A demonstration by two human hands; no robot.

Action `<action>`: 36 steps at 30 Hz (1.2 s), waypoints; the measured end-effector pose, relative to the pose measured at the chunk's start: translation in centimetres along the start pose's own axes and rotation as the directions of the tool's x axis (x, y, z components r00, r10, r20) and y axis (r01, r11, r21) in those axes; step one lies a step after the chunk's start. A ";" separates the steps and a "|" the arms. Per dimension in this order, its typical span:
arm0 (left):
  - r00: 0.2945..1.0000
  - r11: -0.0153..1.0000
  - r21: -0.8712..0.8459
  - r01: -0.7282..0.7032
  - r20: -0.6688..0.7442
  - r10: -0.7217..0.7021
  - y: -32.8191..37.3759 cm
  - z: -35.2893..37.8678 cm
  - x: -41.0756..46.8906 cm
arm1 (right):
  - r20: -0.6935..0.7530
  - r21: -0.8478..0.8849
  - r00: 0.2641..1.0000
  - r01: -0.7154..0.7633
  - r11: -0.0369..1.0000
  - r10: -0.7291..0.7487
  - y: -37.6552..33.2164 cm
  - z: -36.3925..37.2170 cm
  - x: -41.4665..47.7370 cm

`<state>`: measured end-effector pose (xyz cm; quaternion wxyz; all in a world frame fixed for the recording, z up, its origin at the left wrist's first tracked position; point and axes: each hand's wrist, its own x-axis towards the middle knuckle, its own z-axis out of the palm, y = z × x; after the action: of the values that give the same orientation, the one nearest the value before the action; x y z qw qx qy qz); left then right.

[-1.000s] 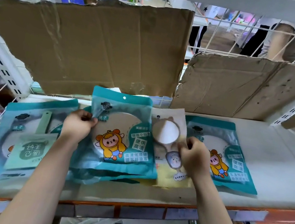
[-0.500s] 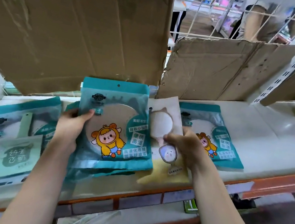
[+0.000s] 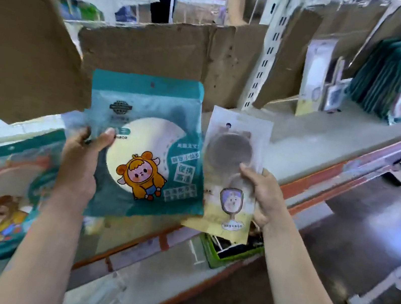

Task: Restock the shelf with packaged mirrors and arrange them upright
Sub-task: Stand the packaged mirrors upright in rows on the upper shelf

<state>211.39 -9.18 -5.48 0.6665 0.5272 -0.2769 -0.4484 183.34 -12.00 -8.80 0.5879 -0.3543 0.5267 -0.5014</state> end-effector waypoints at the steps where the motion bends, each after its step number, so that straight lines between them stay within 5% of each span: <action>1: 1.000 1.000 0.007 0.010 0.018 -0.011 -0.6 2.0 -0.4 | -0.025 -0.022 1.000 0.013 1.000 -0.013 -0.5 -2.0 0.1; 20: 0.991 1.000 -0.017 0.019 0.132 -0.016 -10.8 35.3 -4.8 | -0.169 -0.059 0.984 0.048 0.997 -0.057 -9.6 -32.9 9.4; 29: 0.983 0.996 0.051 -0.077 0.169 0.068 -13.2 44.5 -0.3 | -0.112 0.017 0.992 0.064 0.998 -0.062 -12.1 -37.8 16.9; 36: 0.993 0.999 -0.029 -0.026 0.113 0.029 -14.9 53.0 3.4 | -0.095 -0.141 0.987 0.116 0.983 -0.130 -16.6 -42.5 25.1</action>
<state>163.71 -36.90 -4.55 0.6630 0.4878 -0.3154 -0.4722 136.90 -35.50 -7.95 0.5023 -0.3984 0.5664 -0.5178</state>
